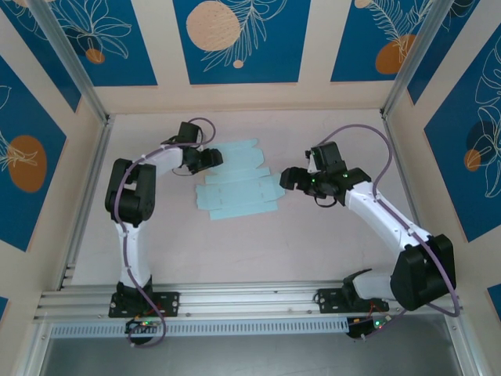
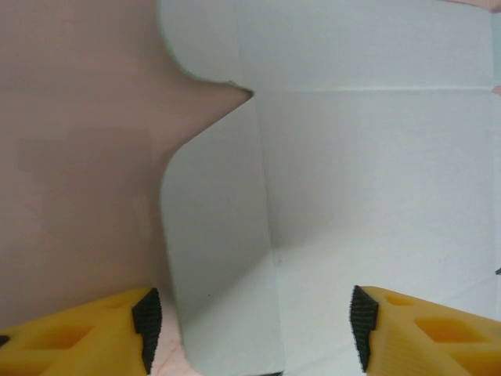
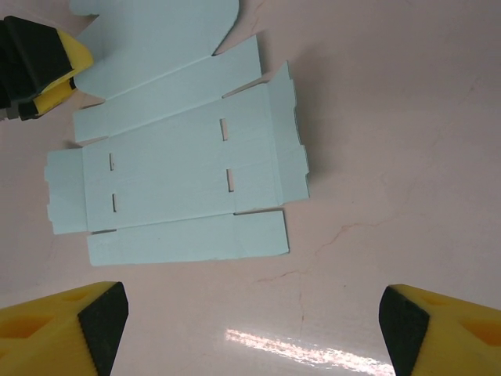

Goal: Fold the paper box

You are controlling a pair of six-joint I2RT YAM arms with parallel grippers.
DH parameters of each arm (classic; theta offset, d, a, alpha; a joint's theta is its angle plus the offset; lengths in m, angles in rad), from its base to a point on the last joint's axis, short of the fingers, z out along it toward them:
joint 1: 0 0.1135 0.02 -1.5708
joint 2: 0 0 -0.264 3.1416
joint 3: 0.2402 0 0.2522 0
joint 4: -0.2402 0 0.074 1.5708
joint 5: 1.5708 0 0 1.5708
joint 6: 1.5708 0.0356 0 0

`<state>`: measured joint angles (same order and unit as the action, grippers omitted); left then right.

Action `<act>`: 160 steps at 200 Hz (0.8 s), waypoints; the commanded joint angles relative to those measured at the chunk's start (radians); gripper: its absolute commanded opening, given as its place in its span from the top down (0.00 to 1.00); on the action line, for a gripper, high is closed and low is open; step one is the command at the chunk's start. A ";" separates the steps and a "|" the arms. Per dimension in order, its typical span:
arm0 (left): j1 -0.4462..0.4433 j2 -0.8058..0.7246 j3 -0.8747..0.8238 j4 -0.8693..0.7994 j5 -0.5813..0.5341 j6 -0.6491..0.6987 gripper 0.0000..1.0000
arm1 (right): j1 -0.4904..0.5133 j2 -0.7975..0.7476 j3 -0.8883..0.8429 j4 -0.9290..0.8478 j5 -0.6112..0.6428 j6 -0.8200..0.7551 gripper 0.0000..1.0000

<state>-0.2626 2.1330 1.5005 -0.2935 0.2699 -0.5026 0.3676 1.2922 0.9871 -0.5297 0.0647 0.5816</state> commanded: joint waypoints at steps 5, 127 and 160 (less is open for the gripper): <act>-0.012 0.035 -0.029 0.081 0.083 -0.045 0.41 | 0.006 -0.044 -0.064 0.055 -0.006 0.097 0.14; 0.034 -0.355 -0.465 0.543 0.025 -0.529 1.00 | 0.061 -0.066 -0.373 0.451 -0.131 0.425 0.12; 0.035 -0.425 -0.591 0.649 -0.017 -0.715 1.00 | 0.133 -0.025 -0.454 0.659 -0.104 0.571 0.11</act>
<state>-0.2359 1.7565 0.9882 0.2371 0.3126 -1.0336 0.4545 1.2373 0.5858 -0.0650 -0.0391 1.0100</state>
